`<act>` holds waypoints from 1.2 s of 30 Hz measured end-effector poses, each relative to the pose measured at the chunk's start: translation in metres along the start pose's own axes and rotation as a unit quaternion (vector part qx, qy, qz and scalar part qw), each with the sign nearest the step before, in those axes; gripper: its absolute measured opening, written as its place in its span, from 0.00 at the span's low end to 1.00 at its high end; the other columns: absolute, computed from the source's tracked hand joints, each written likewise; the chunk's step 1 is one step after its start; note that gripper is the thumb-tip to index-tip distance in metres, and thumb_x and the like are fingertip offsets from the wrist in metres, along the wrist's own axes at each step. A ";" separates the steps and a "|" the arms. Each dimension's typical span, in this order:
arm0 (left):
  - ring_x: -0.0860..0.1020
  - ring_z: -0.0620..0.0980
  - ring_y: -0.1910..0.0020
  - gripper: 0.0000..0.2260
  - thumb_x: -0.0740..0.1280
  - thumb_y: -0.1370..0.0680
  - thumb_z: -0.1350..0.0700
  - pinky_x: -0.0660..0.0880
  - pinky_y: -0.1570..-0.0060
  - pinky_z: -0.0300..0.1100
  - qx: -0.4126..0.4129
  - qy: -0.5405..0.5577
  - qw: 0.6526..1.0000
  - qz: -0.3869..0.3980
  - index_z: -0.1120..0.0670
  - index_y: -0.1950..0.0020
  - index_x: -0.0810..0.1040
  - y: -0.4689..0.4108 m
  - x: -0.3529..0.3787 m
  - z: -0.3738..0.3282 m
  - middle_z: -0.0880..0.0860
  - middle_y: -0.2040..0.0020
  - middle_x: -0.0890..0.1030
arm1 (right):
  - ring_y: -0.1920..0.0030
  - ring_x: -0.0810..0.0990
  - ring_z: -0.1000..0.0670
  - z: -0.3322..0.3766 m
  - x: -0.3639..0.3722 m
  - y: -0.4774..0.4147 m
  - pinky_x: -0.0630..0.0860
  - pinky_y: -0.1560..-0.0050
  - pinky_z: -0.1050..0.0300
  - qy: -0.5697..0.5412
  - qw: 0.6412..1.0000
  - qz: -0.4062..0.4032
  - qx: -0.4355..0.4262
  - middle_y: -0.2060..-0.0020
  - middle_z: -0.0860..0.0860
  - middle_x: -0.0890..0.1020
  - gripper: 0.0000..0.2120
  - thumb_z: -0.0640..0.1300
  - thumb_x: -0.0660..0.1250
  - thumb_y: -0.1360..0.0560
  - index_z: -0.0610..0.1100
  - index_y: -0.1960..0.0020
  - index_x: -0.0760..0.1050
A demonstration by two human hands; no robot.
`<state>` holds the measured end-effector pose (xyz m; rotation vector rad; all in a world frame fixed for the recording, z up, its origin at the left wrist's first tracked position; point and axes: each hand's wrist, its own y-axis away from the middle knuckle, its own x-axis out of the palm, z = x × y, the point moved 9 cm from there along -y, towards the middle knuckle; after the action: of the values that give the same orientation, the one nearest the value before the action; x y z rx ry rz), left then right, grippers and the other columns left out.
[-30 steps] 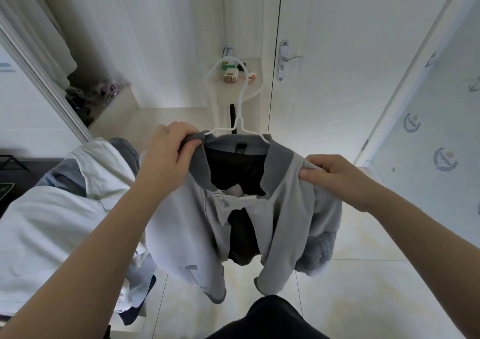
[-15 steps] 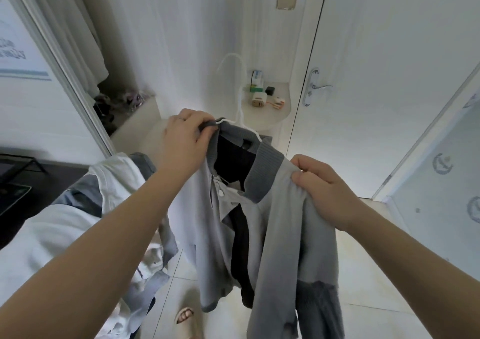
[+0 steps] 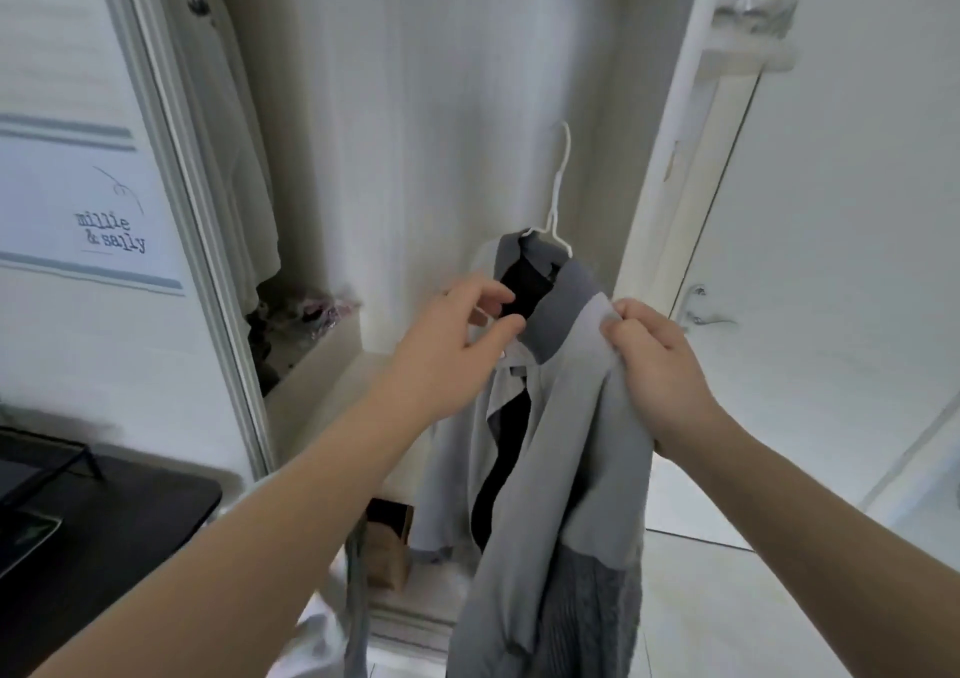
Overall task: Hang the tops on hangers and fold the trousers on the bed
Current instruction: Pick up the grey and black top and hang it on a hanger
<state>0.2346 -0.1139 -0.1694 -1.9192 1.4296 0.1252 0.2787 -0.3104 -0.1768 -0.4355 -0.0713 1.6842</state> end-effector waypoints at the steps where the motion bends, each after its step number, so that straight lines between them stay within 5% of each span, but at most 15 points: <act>1: 0.78 0.40 0.49 0.07 0.68 0.20 0.48 0.75 0.50 0.38 0.005 0.010 1.000 -0.004 0.46 0.42 0.78 -0.007 -0.010 0.002 0.43 0.49 0.80 | 0.61 0.68 0.52 0.008 0.011 -0.014 0.64 0.51 0.50 0.002 1.000 -0.006 -0.011 0.67 0.54 0.68 0.09 0.50 0.59 0.27 0.50 0.66 0.67; 8: 0.77 0.39 0.52 0.10 0.70 0.25 0.40 0.72 0.54 0.33 0.050 -0.005 0.998 0.026 0.43 0.52 0.76 -0.049 -0.046 0.014 0.41 0.54 0.79 | 0.70 0.63 0.55 0.089 0.084 -0.121 0.61 0.70 0.59 -0.050 0.993 -0.027 -0.106 0.71 0.54 0.64 0.15 0.38 0.59 0.21 0.48 0.65 0.62; 15: 0.75 0.42 0.52 0.20 0.66 0.30 0.30 0.77 0.48 0.50 0.061 -0.130 0.990 0.003 0.41 0.47 0.69 -0.133 -0.067 0.025 0.38 0.51 0.73 | 0.77 0.59 0.56 0.177 0.131 -0.238 0.57 0.78 0.63 -0.082 0.981 -0.052 -0.166 0.79 0.60 0.60 0.19 0.43 0.57 0.20 0.51 0.68 0.56; 20: 0.78 0.53 0.50 0.12 0.66 0.22 0.43 0.76 0.49 0.53 0.058 -0.227 0.969 -0.078 0.49 0.47 0.69 -0.212 -0.100 0.038 0.48 0.49 0.77 | 0.80 0.60 0.57 0.231 0.157 -0.321 0.59 0.77 0.63 -0.096 0.975 -0.054 -0.193 0.79 0.59 0.61 0.20 0.45 0.57 0.19 0.50 0.69 0.56; 24: 0.78 0.58 0.56 0.08 0.61 0.19 0.50 0.75 0.57 0.50 0.059 -0.288 0.949 -0.109 0.48 0.54 0.64 -0.275 -0.139 0.043 0.49 0.58 0.75 | 0.74 0.64 0.55 0.270 0.165 -0.382 0.60 0.71 0.59 -0.088 0.969 -0.072 -0.220 0.74 0.54 0.63 0.21 0.46 0.56 0.17 0.48 0.68 0.57; 27: 0.73 0.55 0.63 0.10 0.59 0.18 0.50 0.68 0.64 0.46 0.055 -0.344 0.927 -0.135 0.47 0.56 0.60 -0.316 -0.169 0.043 0.47 0.62 0.71 | 0.71 0.63 0.51 0.298 0.165 -0.427 0.59 0.69 0.55 -0.105 0.965 -0.083 -0.227 0.72 0.52 0.64 0.21 0.45 0.56 0.17 0.47 0.68 0.58; 36: 0.79 0.63 0.52 0.08 0.56 0.17 0.49 0.63 0.61 0.48 0.059 -0.470 0.864 -0.173 0.48 0.52 0.59 -0.405 -0.224 0.020 0.56 0.51 0.80 | 0.63 0.68 0.45 0.360 0.177 -0.518 0.65 0.62 0.57 -0.120 0.962 -0.075 -0.233 0.67 0.48 0.68 0.15 0.44 0.59 0.19 0.44 0.64 0.64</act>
<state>0.5066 0.1236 0.1211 -1.5944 0.4187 0.6801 0.6330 0.0195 0.2653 -0.5572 -0.6752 1.5569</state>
